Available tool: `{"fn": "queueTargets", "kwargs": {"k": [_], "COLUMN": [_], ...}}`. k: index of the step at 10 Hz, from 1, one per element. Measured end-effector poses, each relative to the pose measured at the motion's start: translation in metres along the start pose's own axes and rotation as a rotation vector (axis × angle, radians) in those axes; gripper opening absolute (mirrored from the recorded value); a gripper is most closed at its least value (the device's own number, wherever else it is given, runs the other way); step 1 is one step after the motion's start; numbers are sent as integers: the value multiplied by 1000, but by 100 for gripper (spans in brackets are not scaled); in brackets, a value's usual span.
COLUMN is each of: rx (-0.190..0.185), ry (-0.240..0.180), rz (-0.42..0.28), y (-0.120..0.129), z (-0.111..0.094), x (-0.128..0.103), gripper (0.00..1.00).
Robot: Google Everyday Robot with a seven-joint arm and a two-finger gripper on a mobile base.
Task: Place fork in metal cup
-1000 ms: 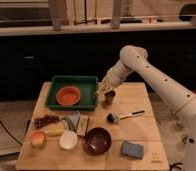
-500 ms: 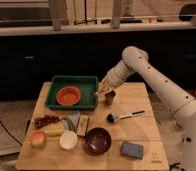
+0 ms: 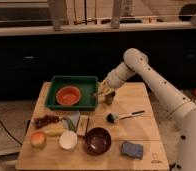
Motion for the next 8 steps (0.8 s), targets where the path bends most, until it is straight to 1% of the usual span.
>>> {"fn": "queueTargets", "kwargs": {"k": [5,8], "rx": [1,1], "ry": [-61,-92], "rz": [42,63], "y": [-8,-10], "z": [0,3], "x": [10,14], "gripper": [0,0]}}
